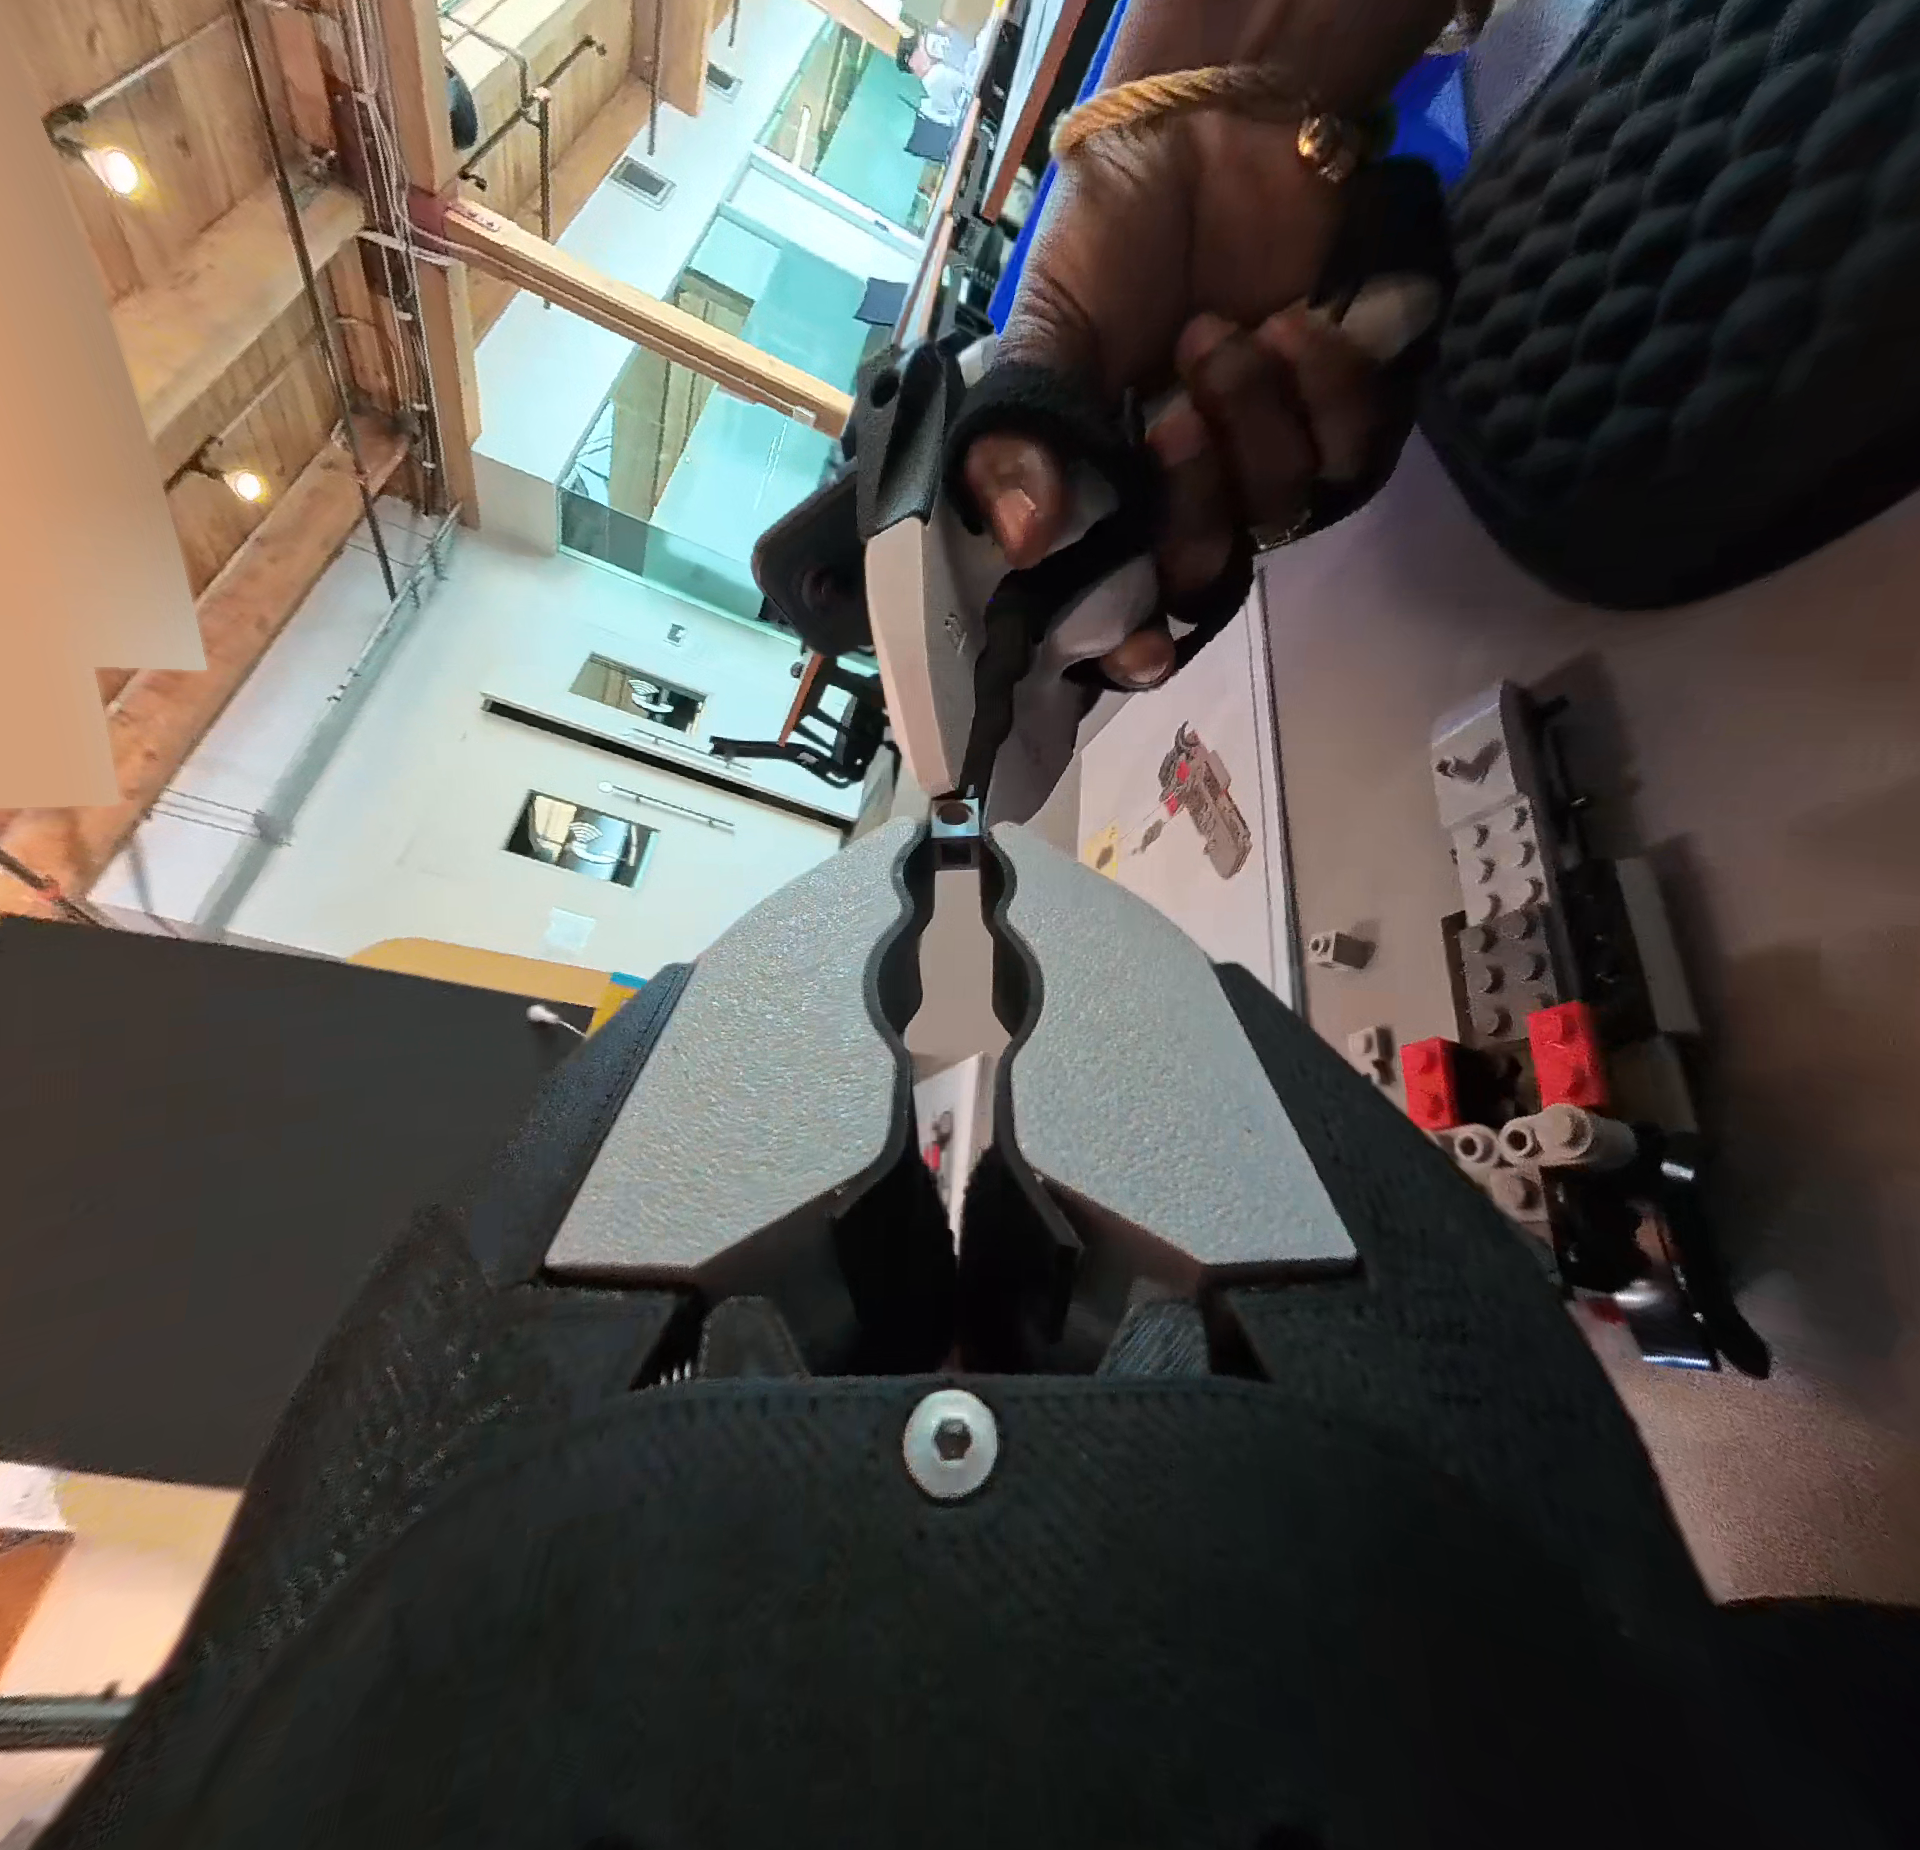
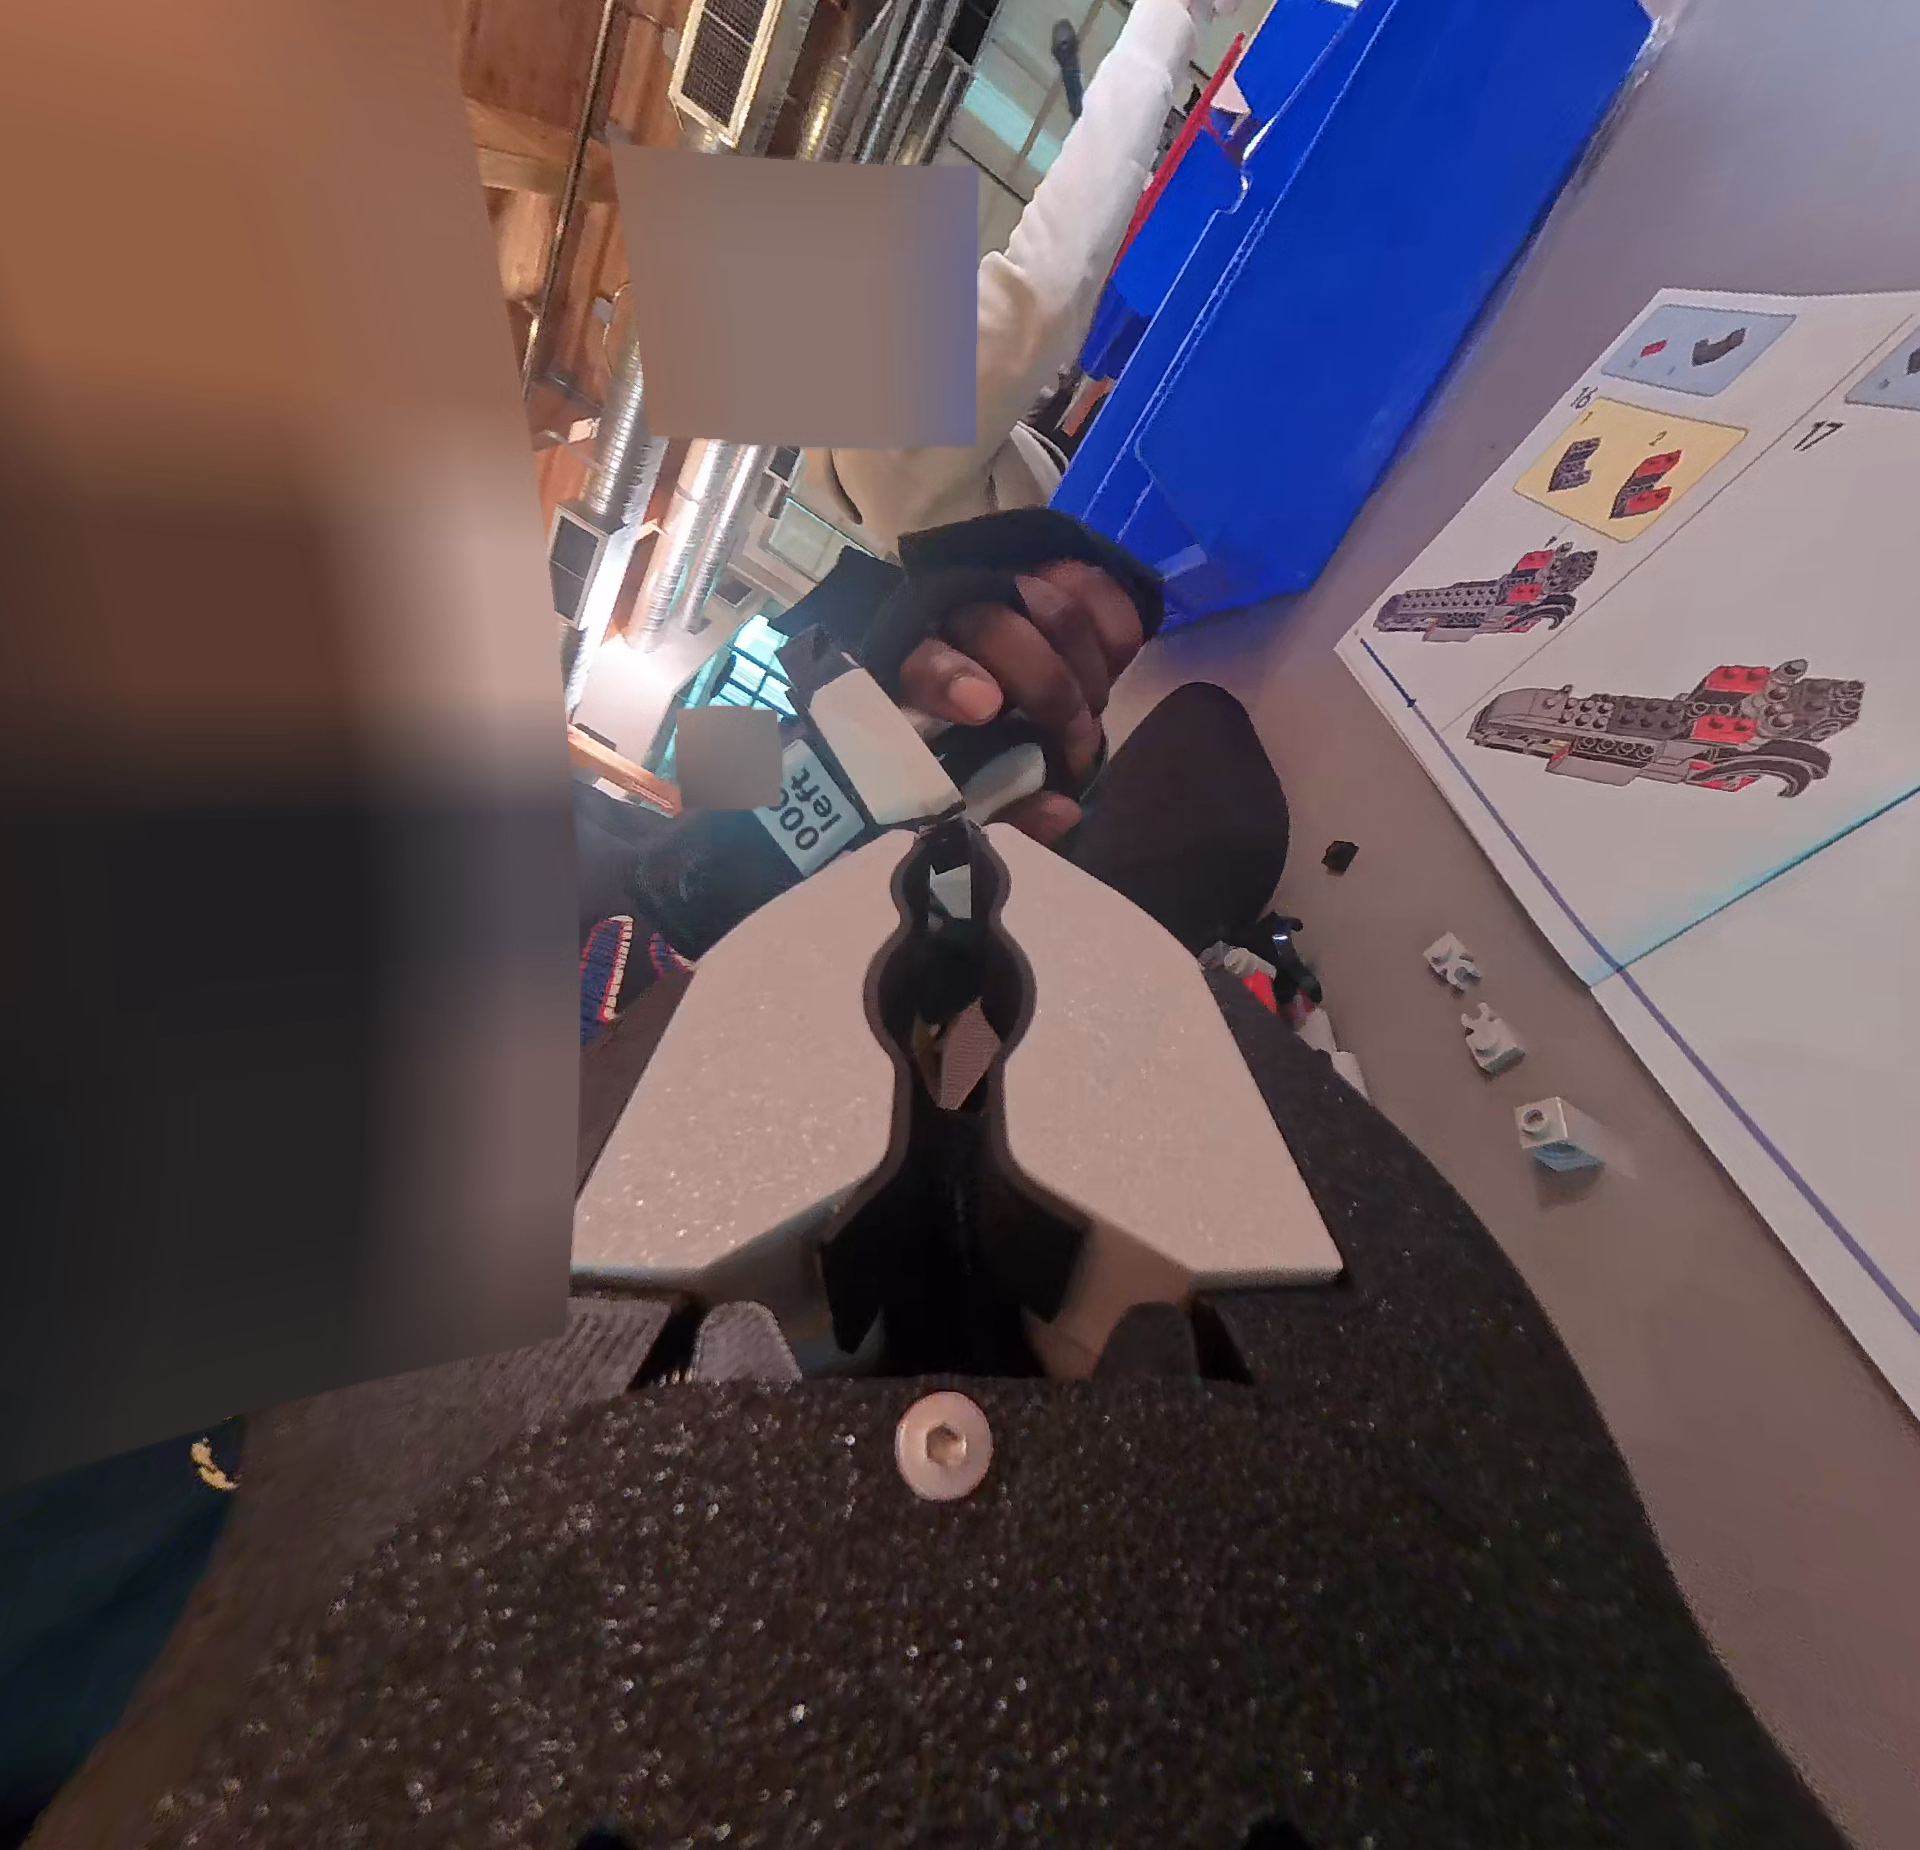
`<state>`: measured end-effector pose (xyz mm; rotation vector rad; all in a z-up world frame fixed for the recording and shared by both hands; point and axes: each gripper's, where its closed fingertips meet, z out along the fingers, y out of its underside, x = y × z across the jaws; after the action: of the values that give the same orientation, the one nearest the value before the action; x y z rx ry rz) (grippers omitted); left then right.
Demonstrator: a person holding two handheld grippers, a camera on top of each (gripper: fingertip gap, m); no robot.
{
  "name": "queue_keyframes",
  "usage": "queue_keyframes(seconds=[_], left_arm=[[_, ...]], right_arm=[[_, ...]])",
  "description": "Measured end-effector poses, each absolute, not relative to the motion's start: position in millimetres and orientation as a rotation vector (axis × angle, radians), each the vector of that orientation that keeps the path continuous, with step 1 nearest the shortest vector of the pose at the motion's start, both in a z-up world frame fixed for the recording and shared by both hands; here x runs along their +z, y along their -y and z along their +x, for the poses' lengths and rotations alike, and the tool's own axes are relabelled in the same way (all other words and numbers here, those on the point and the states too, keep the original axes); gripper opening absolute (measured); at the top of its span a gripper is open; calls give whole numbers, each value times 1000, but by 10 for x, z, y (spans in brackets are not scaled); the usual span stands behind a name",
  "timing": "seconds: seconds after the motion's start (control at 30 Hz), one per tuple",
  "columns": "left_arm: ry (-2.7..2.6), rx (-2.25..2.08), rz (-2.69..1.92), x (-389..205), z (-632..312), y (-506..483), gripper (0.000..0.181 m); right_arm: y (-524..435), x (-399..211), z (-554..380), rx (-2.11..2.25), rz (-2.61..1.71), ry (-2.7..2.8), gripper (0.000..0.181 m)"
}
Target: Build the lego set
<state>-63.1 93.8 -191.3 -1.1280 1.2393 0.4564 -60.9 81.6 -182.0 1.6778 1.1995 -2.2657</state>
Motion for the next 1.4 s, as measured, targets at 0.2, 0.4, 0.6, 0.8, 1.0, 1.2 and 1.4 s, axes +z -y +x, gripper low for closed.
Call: queue_keyframes(seconds=[0.2, 0.4, 0.6, 0.8, 1.0, 1.2, 1.4], left_arm=[[-1300, 499, -1084, -1913, -617, -899, 8], [-1113, 293, -1120, -1736, -657, -897, 8], [-1103, 309, -1109, -1699, -690, -891, 8], [-1124, 350, -1105, -1721, -703, -896, 8], [-1126, 311, -1112, -1721, -658, -881, 8], [-1087, 161, -1169, -1719, -629, -839, 8], [-1066, 83, -1228, -1773, -635, -840, 8]], right_arm=[[-777, -1826, -599, -2243, 1660, -1170, 7], [-796, -1610, -644, -2415, 1628, -1428, 12], [-792, -1575, -662, -2433, 1618, -1452, 14], [-809, -1638, -701, -2392, 1676, -1478, 15], [-765, -1651, -703, -2372, 1652, -1578, 8], [-726, -1650, -688, -2394, 1617, -1657, 8], [-734, -1703, -705, -2359, 1656, -1734, 8]])
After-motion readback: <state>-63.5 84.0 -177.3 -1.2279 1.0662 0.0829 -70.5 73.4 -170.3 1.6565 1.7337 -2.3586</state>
